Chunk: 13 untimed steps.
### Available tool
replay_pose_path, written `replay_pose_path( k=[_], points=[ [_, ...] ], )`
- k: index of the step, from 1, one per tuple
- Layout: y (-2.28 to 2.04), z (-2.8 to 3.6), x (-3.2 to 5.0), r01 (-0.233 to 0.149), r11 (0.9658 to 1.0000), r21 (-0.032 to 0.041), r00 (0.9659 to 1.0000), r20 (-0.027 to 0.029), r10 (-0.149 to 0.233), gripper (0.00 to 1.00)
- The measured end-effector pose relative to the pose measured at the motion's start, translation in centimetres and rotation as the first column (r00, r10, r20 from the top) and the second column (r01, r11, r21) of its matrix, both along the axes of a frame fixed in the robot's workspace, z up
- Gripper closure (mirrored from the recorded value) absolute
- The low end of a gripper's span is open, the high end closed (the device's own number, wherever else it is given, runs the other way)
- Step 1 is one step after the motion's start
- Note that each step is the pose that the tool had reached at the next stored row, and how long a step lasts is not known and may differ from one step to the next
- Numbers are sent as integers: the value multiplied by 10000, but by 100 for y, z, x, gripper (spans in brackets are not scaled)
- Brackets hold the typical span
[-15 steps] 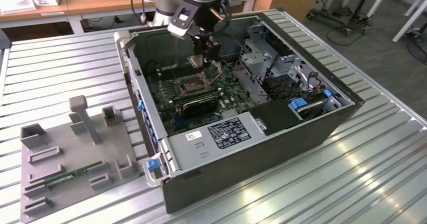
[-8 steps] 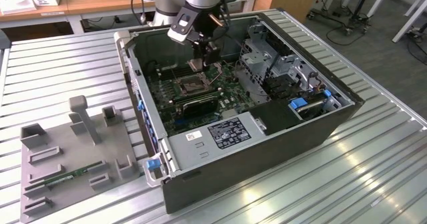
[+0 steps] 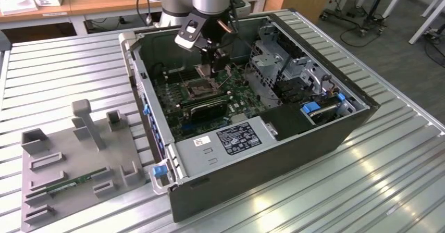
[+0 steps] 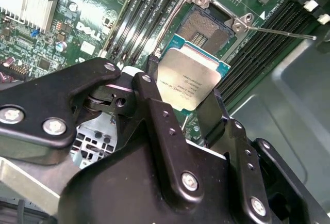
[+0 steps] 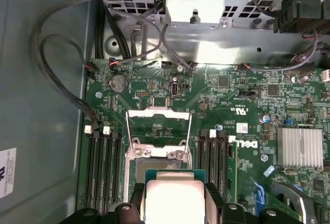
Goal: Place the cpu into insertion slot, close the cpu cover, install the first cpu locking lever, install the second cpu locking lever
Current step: 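Place the cpu into insertion slot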
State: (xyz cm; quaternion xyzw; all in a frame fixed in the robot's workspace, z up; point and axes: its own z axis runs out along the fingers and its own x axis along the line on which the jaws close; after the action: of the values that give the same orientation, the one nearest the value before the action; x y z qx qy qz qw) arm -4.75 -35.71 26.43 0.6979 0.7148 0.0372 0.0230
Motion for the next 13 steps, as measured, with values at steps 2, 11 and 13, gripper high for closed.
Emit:
replay_pose_path(
  k=[2, 11, 13],
  points=[
    [0, -23, 0, 0, 10000, 1, 10000, 0, 0, 46],
    [0, -114, -1, 2, 10000, 1, 10000, 0, -2, 46],
    [1, -131, -3, 4, 10000, 0, 10000, 0, -4, 46]
  ],
)
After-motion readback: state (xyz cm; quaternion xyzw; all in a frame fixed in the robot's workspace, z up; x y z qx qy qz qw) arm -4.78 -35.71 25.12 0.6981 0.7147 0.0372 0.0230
